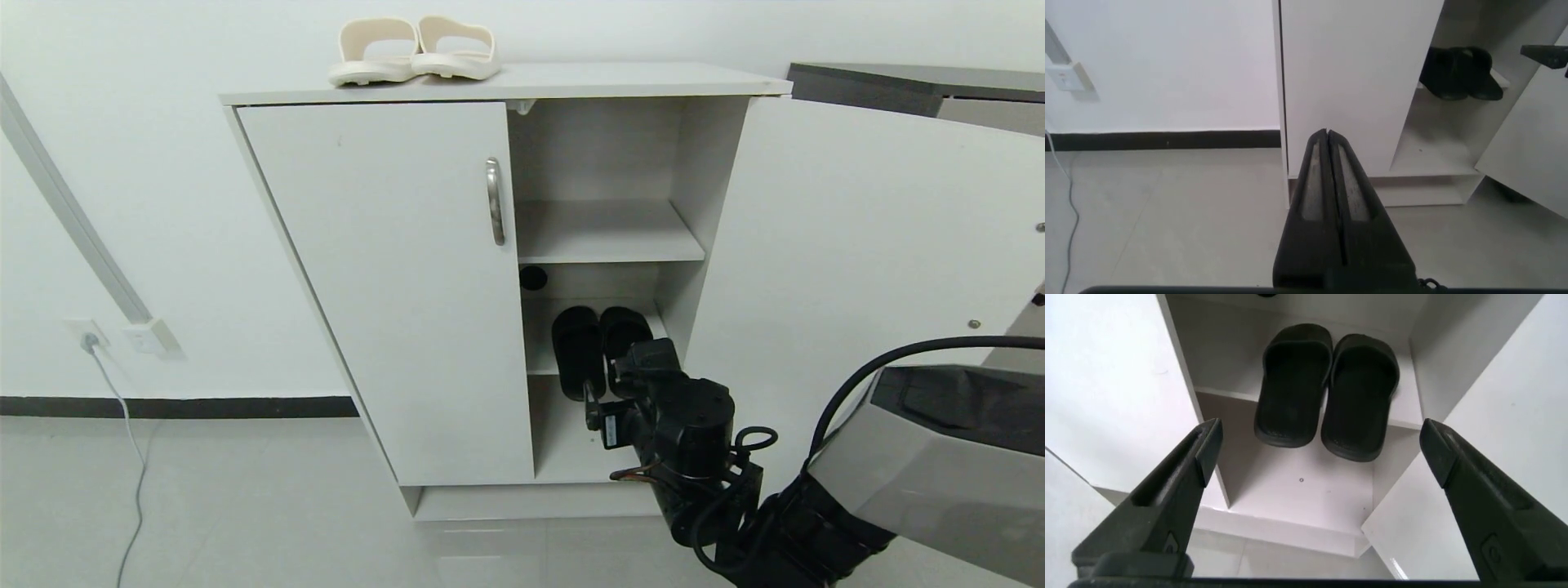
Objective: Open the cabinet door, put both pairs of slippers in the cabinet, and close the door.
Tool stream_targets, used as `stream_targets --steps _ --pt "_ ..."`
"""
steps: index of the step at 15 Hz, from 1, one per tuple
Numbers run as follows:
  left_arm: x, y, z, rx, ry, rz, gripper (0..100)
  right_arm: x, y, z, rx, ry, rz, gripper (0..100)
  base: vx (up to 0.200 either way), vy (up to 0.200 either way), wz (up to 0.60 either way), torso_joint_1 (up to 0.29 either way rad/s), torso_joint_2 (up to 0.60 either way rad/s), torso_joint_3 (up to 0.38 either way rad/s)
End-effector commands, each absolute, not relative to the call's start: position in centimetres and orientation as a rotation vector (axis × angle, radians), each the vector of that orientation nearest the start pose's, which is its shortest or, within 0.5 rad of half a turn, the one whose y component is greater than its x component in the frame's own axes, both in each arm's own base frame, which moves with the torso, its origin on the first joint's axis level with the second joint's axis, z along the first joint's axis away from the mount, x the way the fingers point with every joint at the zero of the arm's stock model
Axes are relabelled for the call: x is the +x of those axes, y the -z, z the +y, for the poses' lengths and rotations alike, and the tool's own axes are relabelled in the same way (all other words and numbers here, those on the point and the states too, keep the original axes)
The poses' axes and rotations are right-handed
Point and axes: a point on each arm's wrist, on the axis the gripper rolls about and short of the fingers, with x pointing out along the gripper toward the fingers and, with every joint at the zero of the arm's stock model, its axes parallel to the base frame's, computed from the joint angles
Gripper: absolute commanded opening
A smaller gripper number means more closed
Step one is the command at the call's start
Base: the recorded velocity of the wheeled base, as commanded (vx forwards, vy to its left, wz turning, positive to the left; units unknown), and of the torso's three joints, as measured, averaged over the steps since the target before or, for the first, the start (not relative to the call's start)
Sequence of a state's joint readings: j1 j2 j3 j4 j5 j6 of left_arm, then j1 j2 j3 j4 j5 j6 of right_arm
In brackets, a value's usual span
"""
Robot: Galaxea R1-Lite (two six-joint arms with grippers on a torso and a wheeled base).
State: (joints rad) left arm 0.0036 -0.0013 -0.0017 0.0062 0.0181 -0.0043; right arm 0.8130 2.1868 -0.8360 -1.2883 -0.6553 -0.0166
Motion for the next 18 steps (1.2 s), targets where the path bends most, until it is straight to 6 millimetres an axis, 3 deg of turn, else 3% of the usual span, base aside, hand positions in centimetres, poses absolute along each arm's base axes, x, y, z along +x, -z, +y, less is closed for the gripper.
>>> stream_targets --steps 1,18 --pt "-2.29 -7.53 0.03 -0.005 -0.021 0.005 0 27.31 -8.47 26.87 -0.058 -0.158 0.044 100 0.0 0.2 0.0 -0.002 0.0 0.007" --pt "-2.29 -7.53 0.03 -0.003 -0.021 0.005 0 27.25 -8.37 26.57 -0.055 -0.161 0.037 100 0.0 0.2 0.0 0.002 0.0 0.002"
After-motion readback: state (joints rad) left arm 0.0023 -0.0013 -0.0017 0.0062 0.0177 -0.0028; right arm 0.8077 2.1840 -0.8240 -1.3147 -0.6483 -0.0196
